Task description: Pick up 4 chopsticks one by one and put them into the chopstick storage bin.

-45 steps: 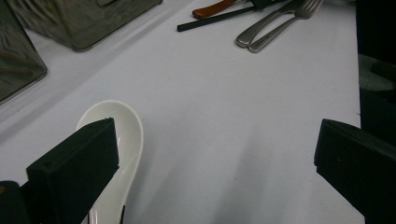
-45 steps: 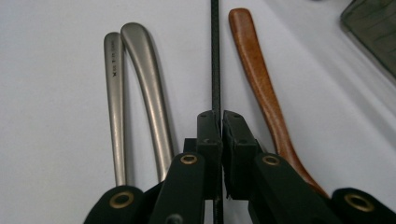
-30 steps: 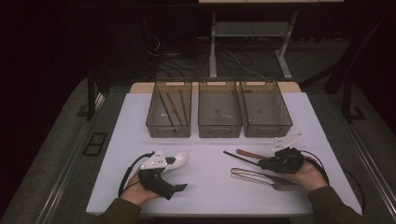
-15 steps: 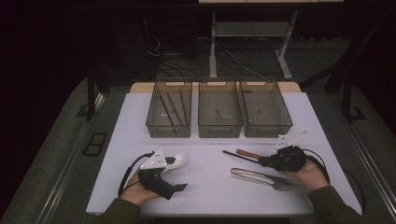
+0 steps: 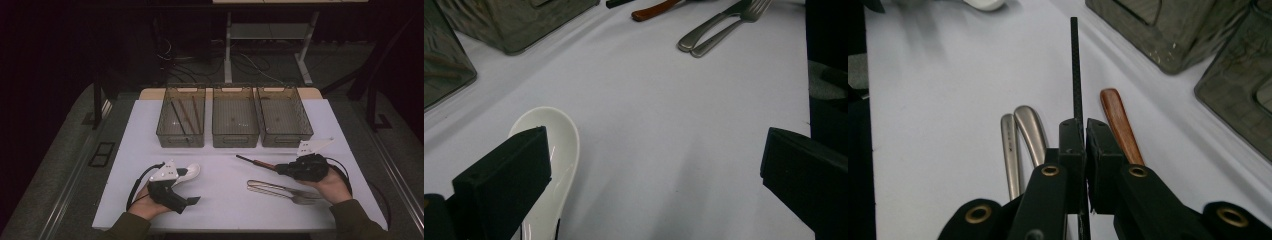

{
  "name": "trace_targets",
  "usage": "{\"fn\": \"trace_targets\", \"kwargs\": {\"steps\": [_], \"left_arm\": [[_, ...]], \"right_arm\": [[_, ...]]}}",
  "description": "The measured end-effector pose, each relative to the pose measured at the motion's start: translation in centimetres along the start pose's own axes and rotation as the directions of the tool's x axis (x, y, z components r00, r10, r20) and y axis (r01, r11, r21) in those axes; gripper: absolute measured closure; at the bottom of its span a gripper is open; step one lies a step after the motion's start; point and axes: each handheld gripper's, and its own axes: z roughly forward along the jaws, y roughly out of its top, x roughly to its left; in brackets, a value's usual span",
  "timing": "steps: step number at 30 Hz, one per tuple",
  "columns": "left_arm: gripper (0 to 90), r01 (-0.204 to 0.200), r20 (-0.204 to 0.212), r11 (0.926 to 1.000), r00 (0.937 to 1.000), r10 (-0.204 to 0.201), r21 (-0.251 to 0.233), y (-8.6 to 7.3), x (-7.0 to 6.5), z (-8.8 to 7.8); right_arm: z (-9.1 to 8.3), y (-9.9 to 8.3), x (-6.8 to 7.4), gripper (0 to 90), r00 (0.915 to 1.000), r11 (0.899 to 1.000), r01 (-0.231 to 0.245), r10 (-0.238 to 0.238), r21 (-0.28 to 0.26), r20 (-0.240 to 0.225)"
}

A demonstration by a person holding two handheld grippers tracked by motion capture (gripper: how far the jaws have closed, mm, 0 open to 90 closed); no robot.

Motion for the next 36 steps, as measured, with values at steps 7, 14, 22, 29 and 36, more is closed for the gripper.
{"fn": "trace_targets", "kwargs": {"steps": [7, 14, 22, 29, 36], "left_arm": [[0.0, 0.008, -0.003, 1.0, 1.0, -0.008, -0.004, -0.3, 0.5, -0.7], [0.0, 0.017, -0.007, 0.9997, 0.9998, -0.017, -0.014, -0.5, 1.0, -0.8], [0.0, 0.024, -0.005, 0.9996, 0.9997, -0.024, -0.016, -0.5, 1.0, -0.8], [0.0, 0.03, -0.008, 0.9993, 0.9995, -0.03, -0.023, -0.5, 0.9, -0.7], [0.0, 0.026, -0.007, 0.9995, 0.9996, -0.026, -0.021, -0.5, 0.9, -0.6]], "right_arm": [[-0.1, 0.7, 0.2, 86.4, 1.0, 1.0, -0.004, 0.005, -0.03, 0.002], [-0.2, 1.3, 0.1, 86.4, 0.9998, 0.998, -0.017, 0.018, -0.063, 0.008], [-0.1, 2.2, 0.1, 86.4, 0.999, 0.996, -0.036, 0.038, -0.087, 0.025], [0.3, 3.1, 0.2, 86.4, 0.9969, 0.993, -0.062, 0.066, -0.096, 0.042], [1.0, 4.1, 0.3, 86.4, 0.9958, 0.992, -0.071, 0.077, -0.103, 0.051]]}}
